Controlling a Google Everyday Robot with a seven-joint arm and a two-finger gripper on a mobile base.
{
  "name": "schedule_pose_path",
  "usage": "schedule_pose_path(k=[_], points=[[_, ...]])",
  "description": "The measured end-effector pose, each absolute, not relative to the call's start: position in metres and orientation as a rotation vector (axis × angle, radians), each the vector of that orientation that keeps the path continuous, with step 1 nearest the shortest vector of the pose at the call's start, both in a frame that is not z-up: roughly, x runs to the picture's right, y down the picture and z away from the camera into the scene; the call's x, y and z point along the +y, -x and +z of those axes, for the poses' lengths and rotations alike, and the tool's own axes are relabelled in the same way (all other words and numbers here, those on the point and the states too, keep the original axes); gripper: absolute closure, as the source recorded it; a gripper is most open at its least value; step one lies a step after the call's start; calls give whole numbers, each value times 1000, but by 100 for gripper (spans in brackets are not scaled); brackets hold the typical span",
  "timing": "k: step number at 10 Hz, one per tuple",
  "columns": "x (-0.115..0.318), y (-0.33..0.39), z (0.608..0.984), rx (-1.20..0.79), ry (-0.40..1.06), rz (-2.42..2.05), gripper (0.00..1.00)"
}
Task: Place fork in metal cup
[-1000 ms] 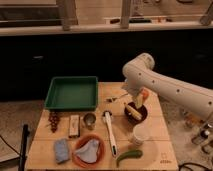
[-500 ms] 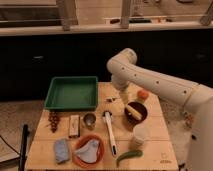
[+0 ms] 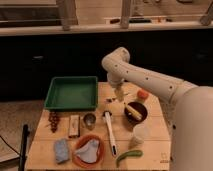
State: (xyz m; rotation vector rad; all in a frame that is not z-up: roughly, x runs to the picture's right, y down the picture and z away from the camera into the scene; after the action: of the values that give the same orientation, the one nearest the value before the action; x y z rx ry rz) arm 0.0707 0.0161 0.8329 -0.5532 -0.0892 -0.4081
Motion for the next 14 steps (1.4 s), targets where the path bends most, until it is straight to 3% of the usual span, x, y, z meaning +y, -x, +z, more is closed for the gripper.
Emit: schedule_pose_path(k=[14], points=[[39,-84,930,-148,599,-315,20]])
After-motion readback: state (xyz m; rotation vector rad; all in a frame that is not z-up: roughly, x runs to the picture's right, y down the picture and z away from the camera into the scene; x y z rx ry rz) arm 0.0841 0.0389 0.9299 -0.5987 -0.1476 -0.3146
